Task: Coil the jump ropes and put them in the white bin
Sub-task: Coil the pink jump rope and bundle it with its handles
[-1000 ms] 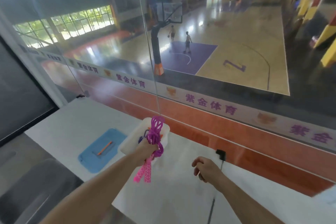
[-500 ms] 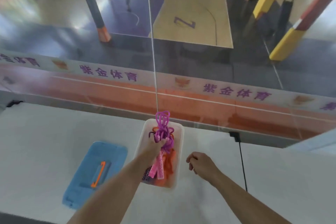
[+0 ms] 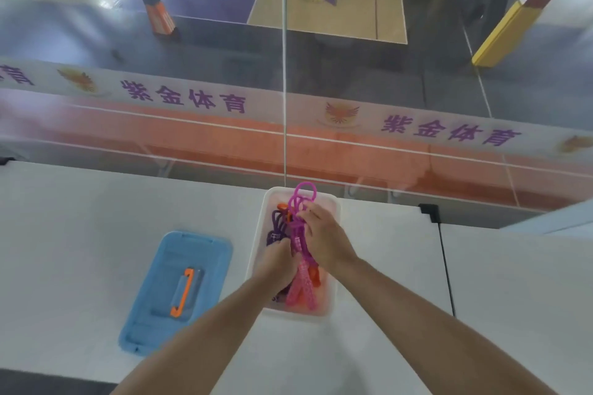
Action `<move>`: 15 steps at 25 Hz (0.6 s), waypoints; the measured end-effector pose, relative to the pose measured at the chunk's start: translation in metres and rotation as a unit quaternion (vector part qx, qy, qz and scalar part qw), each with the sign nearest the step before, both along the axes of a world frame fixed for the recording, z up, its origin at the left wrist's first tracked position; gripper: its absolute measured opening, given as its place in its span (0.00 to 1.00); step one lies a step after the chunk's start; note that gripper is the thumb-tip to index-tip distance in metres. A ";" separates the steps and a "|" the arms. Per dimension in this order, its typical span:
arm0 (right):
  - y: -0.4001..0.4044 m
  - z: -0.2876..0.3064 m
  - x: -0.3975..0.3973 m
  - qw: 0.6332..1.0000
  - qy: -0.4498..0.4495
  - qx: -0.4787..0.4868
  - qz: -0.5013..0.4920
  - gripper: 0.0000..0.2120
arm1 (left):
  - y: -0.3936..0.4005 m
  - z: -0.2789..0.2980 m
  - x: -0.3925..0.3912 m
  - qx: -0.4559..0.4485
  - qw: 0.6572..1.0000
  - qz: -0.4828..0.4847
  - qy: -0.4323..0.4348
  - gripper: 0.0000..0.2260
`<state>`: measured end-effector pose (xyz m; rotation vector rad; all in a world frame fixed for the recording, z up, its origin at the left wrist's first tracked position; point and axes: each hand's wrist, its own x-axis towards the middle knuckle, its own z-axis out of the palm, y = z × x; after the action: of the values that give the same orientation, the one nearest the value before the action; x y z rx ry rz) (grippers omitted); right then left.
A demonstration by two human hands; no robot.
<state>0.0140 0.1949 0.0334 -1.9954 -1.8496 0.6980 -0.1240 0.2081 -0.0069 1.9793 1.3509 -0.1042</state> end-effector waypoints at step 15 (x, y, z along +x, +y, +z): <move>0.001 -0.111 -0.003 0.927 -0.241 -0.243 0.152 0.35 | 0.000 -0.040 -0.043 0.139 0.990 -0.006 -0.017 0.33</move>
<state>0.0108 0.1962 -0.0774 -2.3730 -2.5126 0.8801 -0.1667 0.2082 -0.0468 2.2080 1.3916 0.1190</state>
